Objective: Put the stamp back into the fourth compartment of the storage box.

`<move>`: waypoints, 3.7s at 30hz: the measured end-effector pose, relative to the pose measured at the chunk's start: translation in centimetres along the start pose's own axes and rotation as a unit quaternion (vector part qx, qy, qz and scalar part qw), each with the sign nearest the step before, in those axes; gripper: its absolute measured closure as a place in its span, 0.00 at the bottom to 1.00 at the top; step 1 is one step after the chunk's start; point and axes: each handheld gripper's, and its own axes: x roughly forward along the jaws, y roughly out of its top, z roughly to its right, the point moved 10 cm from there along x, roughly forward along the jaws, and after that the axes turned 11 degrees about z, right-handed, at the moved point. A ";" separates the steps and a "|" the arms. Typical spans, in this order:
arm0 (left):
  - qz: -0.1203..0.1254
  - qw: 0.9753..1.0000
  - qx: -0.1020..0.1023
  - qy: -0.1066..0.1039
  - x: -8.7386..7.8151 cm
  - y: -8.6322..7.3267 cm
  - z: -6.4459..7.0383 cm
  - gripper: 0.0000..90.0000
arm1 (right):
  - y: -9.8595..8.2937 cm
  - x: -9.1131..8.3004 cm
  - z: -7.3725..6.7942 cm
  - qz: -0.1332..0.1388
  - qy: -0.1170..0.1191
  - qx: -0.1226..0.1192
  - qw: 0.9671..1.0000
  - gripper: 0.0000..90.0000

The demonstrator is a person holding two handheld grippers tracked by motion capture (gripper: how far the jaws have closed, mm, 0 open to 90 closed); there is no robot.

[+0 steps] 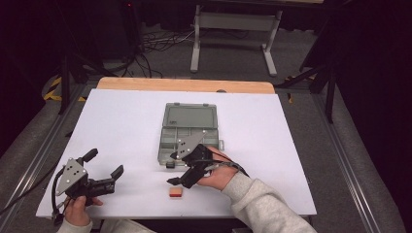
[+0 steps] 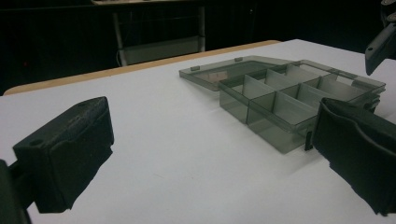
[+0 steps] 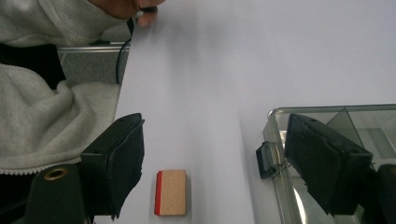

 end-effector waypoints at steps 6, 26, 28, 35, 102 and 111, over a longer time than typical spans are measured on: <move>-0.001 1.000 0.001 0.000 0.0 0.0 0.1 0.00 | -0.8 0.1 -0.4 -0.027 0.008 0.003 1.000 0.24; -0.002 1.000 -0.001 0.000 0.0 -0.1 0.1 0.00 | -3.1 1.0 -1.8 -0.107 0.021 0.008 0.994 0.26; -0.002 1.000 -0.001 0.000 0.0 -0.1 0.1 0.00 | -3.4 1.1 -1.9 -0.115 0.024 0.006 0.993 0.27; -0.002 1.000 -0.001 0.000 0.1 -0.1 0.1 0.00 | -4.3 1.6 -2.3 -0.142 0.035 0.006 0.989 0.28; -0.002 1.000 0.000 0.000 0.0 -0.1 0.1 0.00 | -6.1 2.8 -2.9 -0.168 0.025 -0.014 0.985 0.73; -0.002 1.000 -0.001 0.000 0.0 -0.1 0.1 0.00 | -5.1 2.0 -2.8 -0.140 0.019 -0.008 0.990 0.73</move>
